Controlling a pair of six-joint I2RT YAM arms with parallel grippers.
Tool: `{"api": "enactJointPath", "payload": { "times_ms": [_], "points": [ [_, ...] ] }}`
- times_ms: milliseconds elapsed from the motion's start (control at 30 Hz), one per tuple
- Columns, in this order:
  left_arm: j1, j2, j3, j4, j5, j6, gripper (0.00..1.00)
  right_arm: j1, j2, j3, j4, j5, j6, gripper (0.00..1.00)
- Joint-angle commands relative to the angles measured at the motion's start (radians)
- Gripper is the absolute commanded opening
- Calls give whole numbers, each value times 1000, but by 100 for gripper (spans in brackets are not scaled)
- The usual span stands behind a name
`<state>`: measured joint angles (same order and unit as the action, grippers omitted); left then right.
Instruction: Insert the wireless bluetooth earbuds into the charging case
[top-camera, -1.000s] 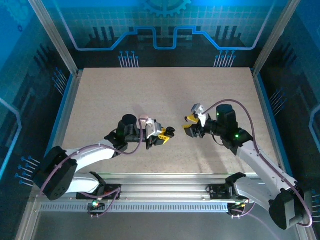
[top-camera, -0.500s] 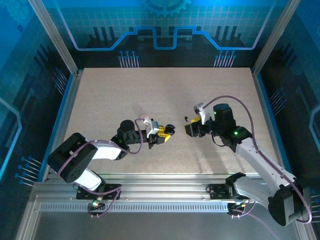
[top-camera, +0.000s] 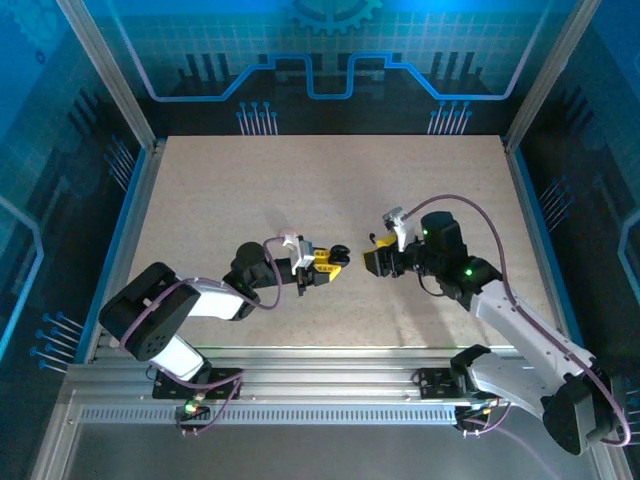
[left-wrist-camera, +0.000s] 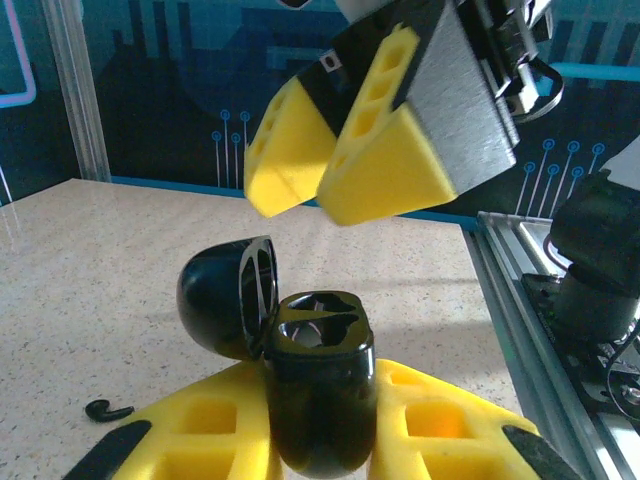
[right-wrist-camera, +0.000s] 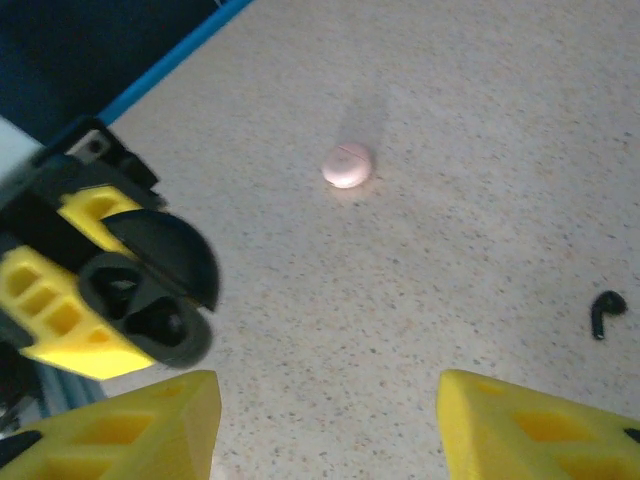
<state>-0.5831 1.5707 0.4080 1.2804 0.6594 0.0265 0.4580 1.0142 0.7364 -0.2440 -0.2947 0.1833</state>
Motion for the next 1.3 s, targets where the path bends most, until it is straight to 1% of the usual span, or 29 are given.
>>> {"api": "enactJointPath", "payload": {
  "times_ms": [0, 133, 233, 433, 533, 833, 1033, 1267],
  "points": [
    [16, 44, -28, 121, 1, -18, 14, 8, 67, 78, -109, 102, 5, 59],
    [21, 54, -32, 121, -27, -7, 13, 3, 191, 162, -190, 132, 13, 58],
    [20, 52, -42, 120, -55, 10, 13, -6, 285, 236, -256, 206, 45, 59],
    [26, 35, -77, 120, -131, 50, 13, -46, 494, 393, -357, 274, 57, 58],
    [38, 53, -81, 121, -155, 59, 14, -69, 605, 480, -397, 280, 59, 56],
    [68, 64, -73, 120, -169, 63, 14, -79, 911, 752, -501, 290, 23, 50],
    [76, 75, -81, 120, -173, 66, 14, -83, 1057, 897, -579, 331, -5, 48],
    [78, 105, -65, 120, -176, 81, 15, -91, 1136, 960, -649, 350, -10, 45]
  ]
}}
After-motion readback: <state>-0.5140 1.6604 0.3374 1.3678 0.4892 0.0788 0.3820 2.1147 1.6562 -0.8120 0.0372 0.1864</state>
